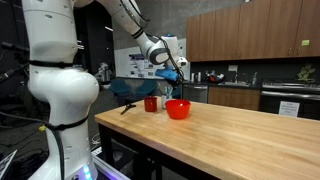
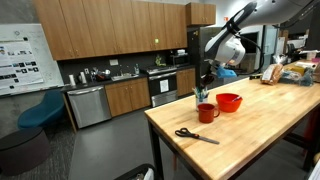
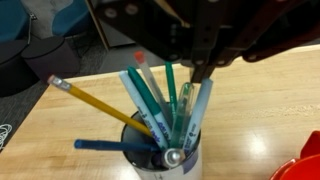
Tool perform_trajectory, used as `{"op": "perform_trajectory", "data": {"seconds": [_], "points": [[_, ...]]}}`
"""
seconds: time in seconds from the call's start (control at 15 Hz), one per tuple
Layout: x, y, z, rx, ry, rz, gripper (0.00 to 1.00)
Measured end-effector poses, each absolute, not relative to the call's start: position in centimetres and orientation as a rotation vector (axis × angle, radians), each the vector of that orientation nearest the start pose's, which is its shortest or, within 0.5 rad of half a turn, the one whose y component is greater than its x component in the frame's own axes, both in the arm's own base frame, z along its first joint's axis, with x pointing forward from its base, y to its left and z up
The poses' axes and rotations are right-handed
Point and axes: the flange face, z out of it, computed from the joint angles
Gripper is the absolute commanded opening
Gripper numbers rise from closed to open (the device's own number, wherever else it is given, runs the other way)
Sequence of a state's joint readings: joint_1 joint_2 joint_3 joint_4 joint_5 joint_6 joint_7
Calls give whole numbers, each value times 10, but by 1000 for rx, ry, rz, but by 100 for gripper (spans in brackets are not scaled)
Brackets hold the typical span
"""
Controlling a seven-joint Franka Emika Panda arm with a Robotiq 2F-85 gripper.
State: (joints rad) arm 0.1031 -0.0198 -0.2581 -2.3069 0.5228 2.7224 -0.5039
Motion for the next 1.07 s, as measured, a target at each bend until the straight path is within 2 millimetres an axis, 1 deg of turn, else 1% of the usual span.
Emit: {"op": "perform_trajectory", "data": {"seconds": [0.07, 0.13, 0.27, 0.33, 0.4, 1.07], "points": [[532, -102, 397, -2885, 124, -740, 51], [532, -104, 398, -2884, 126, -744, 28], [532, -103, 397, -2885, 127, -741, 37], [532, -103, 397, -2885, 127, -740, 45], [532, -103, 396, -2886, 127, -738, 50], [532, -103, 396, -2886, 127, -738, 51]]}}
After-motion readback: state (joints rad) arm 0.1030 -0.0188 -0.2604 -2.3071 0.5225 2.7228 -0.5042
